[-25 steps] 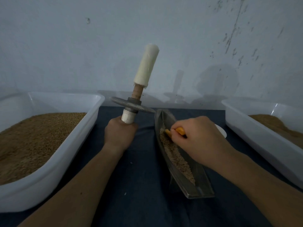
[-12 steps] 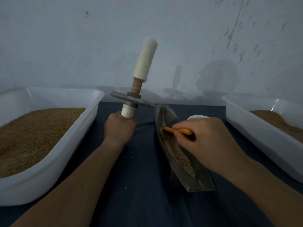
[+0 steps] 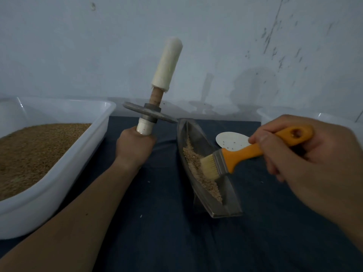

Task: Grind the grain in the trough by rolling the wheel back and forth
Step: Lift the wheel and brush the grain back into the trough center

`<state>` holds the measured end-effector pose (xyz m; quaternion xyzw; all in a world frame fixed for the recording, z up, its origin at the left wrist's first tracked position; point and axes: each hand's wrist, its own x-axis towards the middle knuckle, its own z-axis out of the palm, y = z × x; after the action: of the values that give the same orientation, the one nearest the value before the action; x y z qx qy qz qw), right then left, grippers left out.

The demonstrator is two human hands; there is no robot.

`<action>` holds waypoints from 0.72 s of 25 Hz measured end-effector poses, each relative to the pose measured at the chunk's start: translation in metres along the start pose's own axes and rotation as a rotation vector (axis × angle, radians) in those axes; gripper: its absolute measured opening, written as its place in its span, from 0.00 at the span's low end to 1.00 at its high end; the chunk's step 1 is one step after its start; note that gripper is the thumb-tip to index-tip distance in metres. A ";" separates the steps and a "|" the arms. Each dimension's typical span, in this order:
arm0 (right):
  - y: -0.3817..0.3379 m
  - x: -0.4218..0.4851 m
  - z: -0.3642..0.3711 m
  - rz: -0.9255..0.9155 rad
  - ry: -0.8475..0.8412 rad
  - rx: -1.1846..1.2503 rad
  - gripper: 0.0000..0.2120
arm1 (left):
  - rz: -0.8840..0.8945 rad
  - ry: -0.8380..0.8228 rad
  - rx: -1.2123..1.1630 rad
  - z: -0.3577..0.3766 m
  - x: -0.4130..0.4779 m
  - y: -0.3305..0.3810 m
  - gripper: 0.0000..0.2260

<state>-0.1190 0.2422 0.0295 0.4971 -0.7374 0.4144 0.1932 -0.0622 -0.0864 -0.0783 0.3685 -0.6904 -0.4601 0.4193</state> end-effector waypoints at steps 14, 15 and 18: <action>-0.015 0.000 0.043 -0.064 -0.190 -0.107 0.11 | -0.001 -0.008 0.003 0.001 0.002 -0.002 0.06; -0.011 0.003 0.046 -0.042 -0.191 -0.101 0.10 | -0.001 -0.005 0.005 0.001 0.002 -0.002 0.06; -0.012 0.014 0.032 -0.040 -0.085 -0.059 0.11 | 0.009 -0.012 -0.006 0.003 0.003 -0.003 0.05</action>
<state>-0.1099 0.2067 0.0258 0.5230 -0.7468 0.3669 0.1847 -0.0662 -0.0891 -0.0808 0.3615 -0.6930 -0.4626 0.4185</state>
